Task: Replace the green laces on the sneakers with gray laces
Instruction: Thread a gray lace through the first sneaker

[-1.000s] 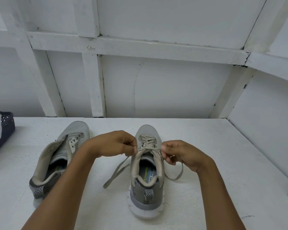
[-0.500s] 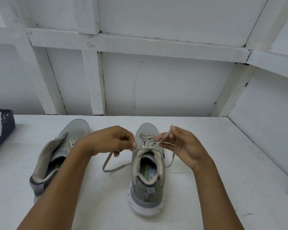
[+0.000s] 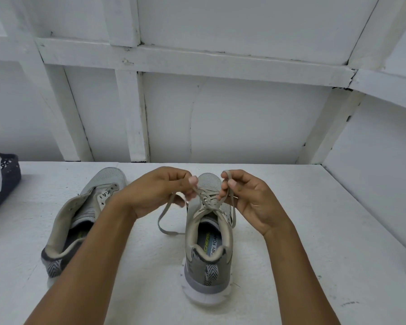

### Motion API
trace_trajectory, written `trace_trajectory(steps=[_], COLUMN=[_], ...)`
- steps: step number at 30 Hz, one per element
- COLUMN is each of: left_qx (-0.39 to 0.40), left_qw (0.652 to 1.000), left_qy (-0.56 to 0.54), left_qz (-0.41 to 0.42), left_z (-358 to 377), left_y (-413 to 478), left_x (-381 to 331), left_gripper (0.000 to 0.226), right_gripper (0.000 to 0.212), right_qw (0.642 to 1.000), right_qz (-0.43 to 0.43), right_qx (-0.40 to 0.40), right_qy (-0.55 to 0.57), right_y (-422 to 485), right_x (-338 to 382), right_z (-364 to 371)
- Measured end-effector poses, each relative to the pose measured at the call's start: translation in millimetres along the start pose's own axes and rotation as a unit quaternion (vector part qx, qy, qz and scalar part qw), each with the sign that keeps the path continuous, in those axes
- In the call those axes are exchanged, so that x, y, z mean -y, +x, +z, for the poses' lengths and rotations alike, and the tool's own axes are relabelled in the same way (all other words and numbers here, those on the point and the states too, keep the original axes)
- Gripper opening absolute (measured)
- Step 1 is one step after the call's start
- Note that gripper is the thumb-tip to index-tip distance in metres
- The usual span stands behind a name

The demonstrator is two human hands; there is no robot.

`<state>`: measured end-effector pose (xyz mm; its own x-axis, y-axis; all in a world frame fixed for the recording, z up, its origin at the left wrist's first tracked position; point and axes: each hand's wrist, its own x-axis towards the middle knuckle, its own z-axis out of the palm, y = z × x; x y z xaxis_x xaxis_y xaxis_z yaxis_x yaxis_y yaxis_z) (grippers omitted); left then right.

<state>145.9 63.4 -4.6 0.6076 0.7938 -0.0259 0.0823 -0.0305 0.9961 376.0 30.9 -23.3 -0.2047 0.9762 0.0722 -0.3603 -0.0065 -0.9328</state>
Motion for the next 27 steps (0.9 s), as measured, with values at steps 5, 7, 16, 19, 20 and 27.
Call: trace_trajectory(steps=[5,7,16,19,20,27], left_qx=[0.011,-0.022,-0.166,-0.203,-0.207,-0.189], left_qw=[0.981,0.970,0.967,0.961,0.961,0.980], left_qy=[-0.188,-0.240,-0.188,-0.186,-0.180,-0.058], left_qz=[0.038,0.039,0.042,0.028,0.022,0.021], left_z=[22,25,46,48,49,53], left_y=[9,12,20,21,21,18], left_x=[9,13,14,12,11,10], left_gripper=[0.037,0.027,0.016,0.015,0.013,0.016], right_gripper=[0.022,0.028,0.037,0.034,0.031,0.015], right_qw=[1.000,0.999,0.998,0.997,0.996,0.981], right_qz=[-0.010,-0.011,-0.013,-0.013,-0.018,-0.043], right_qx=[-0.023,-0.033,-0.049,-0.058,-0.058,-0.072], right_qy=[0.019,0.026,-0.024,-0.054,-0.066,-0.173], right_y=[1,1,-2,-1,-1,0], right_x=[0,1,2,3,4,4], right_z=[2,0,-1,3,4,12])
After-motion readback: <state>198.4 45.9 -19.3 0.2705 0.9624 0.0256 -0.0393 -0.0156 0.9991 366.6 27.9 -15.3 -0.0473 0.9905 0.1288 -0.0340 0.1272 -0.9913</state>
